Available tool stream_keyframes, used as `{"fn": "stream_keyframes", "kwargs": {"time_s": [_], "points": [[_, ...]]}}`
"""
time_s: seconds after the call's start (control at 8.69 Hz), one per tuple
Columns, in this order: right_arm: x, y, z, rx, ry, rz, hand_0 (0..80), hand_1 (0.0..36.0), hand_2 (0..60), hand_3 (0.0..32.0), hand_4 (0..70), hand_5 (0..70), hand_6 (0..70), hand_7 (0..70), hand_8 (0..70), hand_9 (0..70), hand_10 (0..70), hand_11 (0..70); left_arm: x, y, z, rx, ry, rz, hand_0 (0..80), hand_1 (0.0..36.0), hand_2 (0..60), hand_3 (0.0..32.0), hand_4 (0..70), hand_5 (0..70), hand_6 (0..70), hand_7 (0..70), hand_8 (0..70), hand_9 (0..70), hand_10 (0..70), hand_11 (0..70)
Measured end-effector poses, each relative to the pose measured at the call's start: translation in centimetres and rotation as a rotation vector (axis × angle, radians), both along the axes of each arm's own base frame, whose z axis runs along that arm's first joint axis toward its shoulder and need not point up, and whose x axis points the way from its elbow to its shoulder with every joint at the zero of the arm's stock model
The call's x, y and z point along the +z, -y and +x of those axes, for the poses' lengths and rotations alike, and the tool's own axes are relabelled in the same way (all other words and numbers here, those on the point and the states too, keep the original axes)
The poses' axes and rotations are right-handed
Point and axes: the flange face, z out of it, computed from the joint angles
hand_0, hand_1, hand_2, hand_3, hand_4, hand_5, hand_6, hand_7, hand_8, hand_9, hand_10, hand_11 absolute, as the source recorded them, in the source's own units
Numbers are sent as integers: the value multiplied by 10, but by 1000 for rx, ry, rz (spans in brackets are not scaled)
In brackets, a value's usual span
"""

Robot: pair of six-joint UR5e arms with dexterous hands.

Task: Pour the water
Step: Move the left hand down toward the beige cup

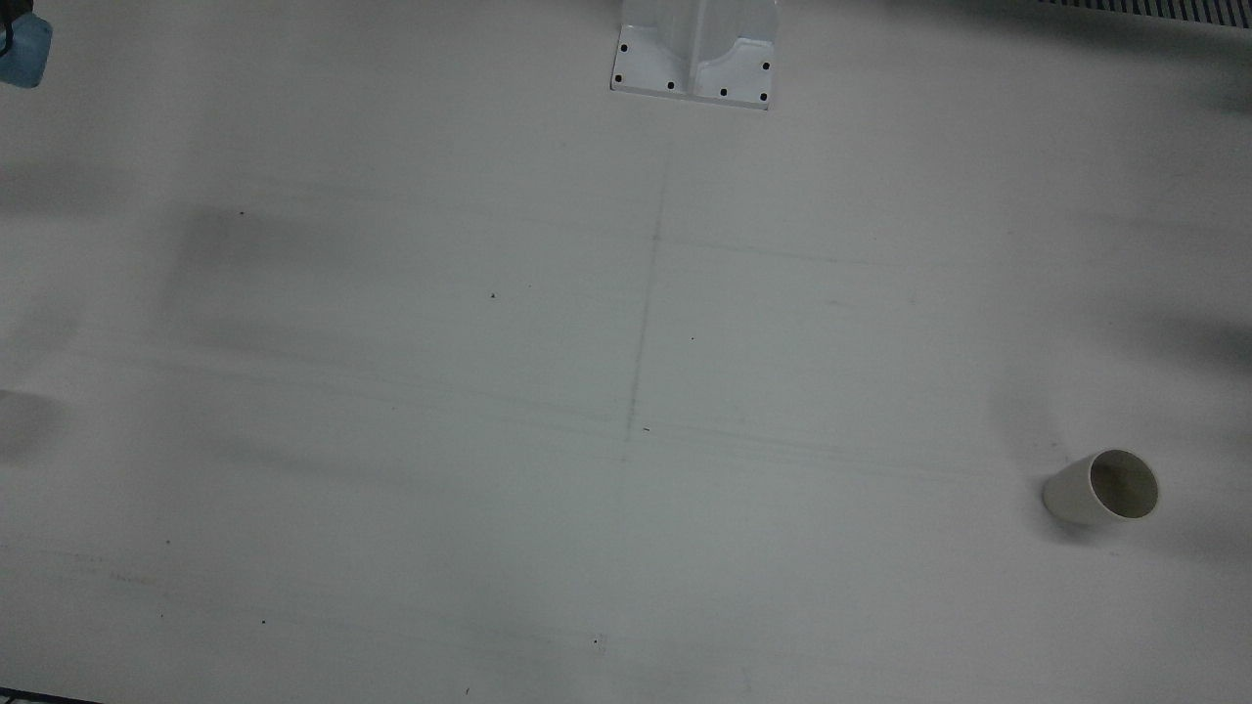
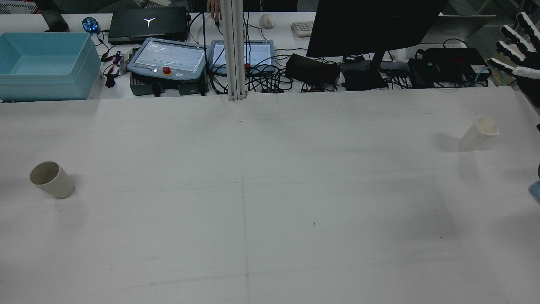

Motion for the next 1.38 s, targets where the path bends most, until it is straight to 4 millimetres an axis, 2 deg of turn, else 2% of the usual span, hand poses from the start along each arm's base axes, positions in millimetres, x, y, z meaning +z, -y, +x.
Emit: {"fn": "stream_keyframes", "kwargs": {"time_s": [0.23,0.46,0.58,0.81,0.92,1.15,1.38], "points": [[-1,-7,2,1,0,3,575,234,55,308,28,57,21,100,0,6,0,0,5,-2,-1,-1,-1,1,485,22,0,20,192,0,18,53,0,0,0,0],[9,-21,5,2,-4,-16,560,215,26,308,17,53,14,93,0,4,0,0,9,-3,-3,-5,-2,6,494,34,0,36,182,0,14,49,0,0,0,0],[19,-32,7,3,-7,-32,563,218,13,296,0,55,1,63,0,0,0,0,16,-8,-4,-18,9,9,520,70,0,50,167,0,8,50,0,0,0,0],[42,-59,12,1,-11,-54,570,225,17,260,0,58,4,61,0,0,0,0,47,-31,-3,-47,105,52,572,130,0,66,152,0,6,53,0,0,0,22],[49,-67,11,-4,-13,-59,569,225,12,254,0,57,0,49,0,0,0,0,66,-43,6,-43,164,79,589,148,0,56,153,0,12,56,0,0,3,27],[56,-75,-1,-34,-21,-67,569,226,12,262,0,56,0,42,0,0,0,0,107,-58,39,-6,271,133,572,140,0,0,174,0,18,48,0,0,0,20],[60,-78,-16,-69,-31,-73,566,223,1,270,0,55,0,24,0,0,0,0,159,-65,73,-3,309,147,546,123,0,0,175,0,13,41,0,0,0,2]]}}
